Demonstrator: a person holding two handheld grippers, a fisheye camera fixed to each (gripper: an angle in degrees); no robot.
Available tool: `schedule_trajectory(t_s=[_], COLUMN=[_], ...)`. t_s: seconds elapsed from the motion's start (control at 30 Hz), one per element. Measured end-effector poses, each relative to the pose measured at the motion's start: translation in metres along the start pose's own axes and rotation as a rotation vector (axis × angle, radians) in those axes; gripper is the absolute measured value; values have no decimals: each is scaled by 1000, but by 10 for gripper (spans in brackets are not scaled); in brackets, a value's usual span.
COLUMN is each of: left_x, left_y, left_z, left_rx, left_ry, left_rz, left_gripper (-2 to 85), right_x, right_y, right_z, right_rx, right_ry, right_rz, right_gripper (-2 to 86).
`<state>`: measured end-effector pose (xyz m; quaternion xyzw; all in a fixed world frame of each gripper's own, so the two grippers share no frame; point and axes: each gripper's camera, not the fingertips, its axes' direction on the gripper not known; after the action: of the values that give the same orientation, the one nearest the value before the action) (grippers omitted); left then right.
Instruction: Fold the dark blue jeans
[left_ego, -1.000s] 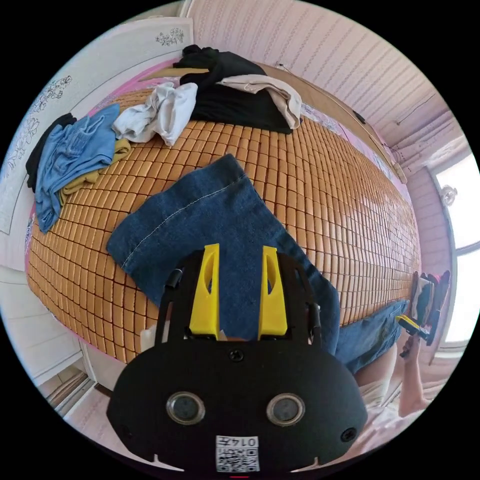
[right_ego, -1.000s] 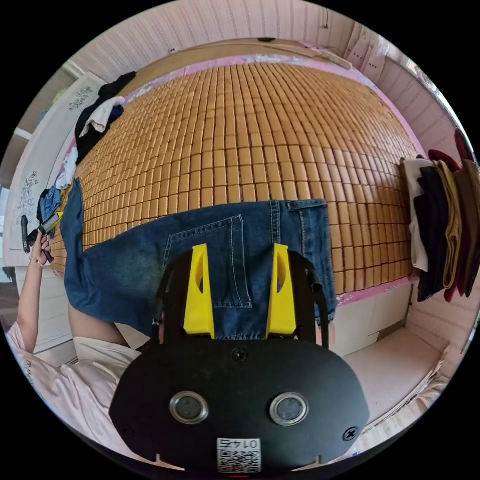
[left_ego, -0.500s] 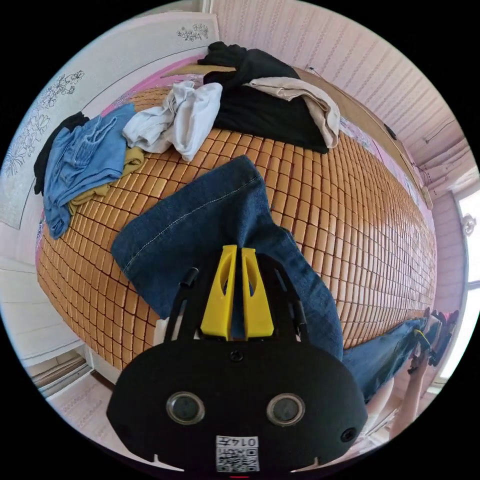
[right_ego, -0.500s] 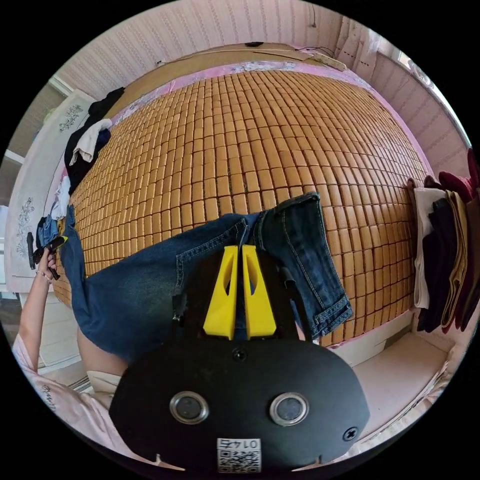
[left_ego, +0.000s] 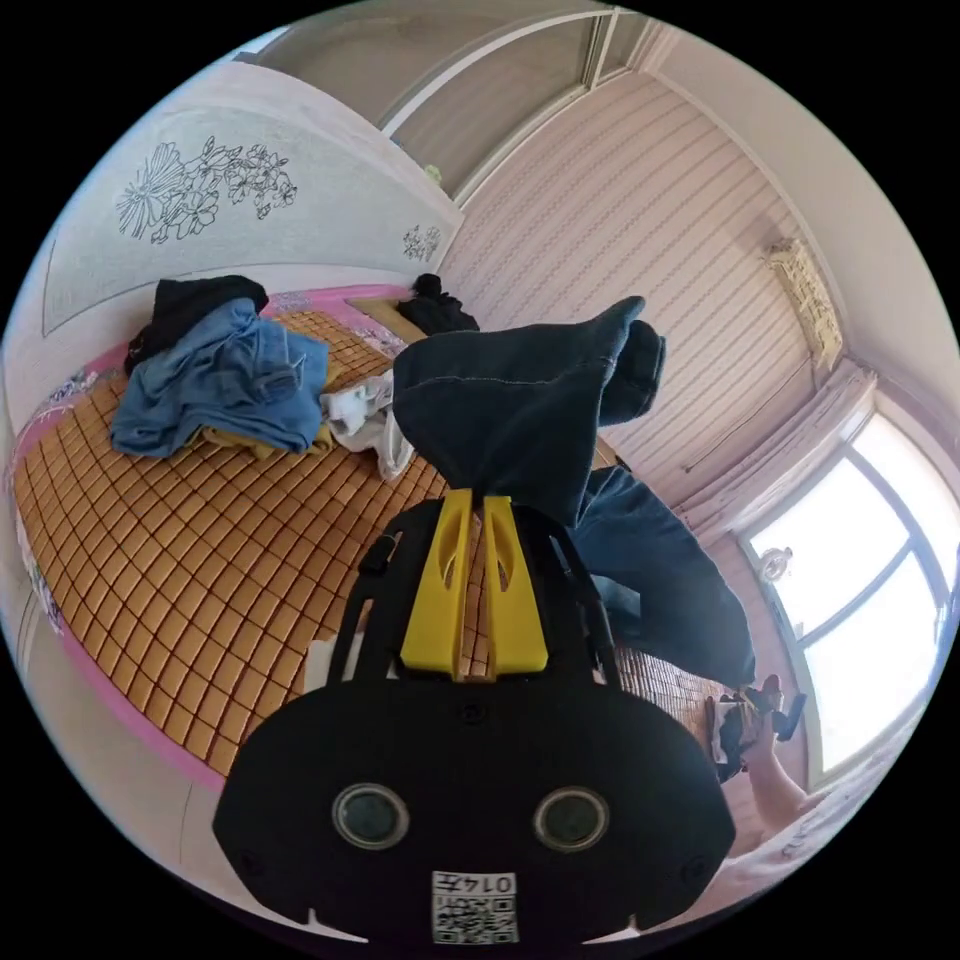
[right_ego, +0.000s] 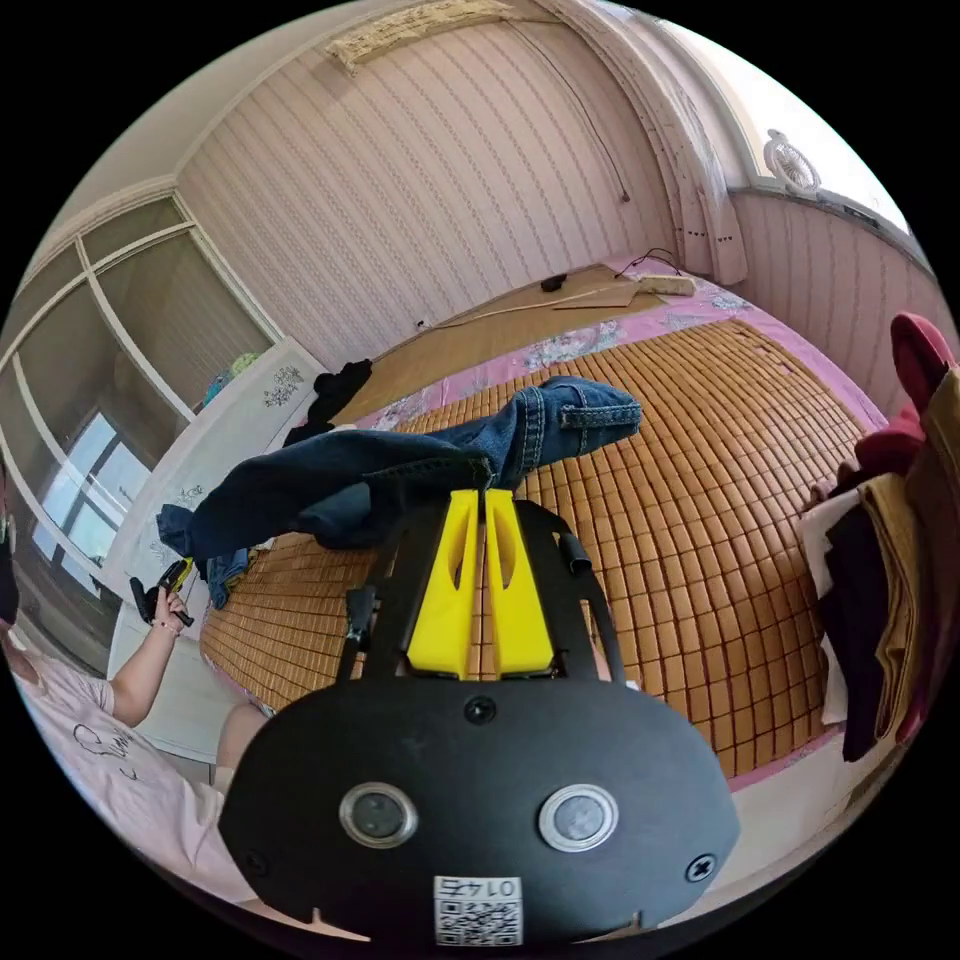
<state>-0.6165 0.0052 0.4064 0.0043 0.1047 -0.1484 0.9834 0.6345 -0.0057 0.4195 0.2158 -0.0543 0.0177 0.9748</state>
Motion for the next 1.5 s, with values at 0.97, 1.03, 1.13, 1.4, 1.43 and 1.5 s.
schedule_trajectory(t_s=[0.97, 1.03, 1.13, 1.4, 1.43, 1.5], left_x=[-28, -14, -1, 46, 70, 115], left_y=[104, 118, 150, 180, 177, 172], left_z=[54, 48, 50, 35, 30, 27], left_rx=[-372, -431, -510, -437, -417, -365], left_ry=[-253, -251, -320, -385, -450, -519], left_rz=[-190, -116, -30, 34, 111, 251], left_gripper=[15, 20, 32, -1, -1, 4], right_x=[166, 170, 190, 182, 181, 182], right_y=[143, 160, 183, 169, 166, 165], right_z=[-35, -52, -52, -66, -72, -77], right_rx=[142, 114, -85, -134, -120, -113], right_ry=[-107, -8, 115, 124, 126, 120], right_rz=[526, 518, 577, 473, 471, 475], right_gripper=[13, 12, 12, 12, 14, 18])
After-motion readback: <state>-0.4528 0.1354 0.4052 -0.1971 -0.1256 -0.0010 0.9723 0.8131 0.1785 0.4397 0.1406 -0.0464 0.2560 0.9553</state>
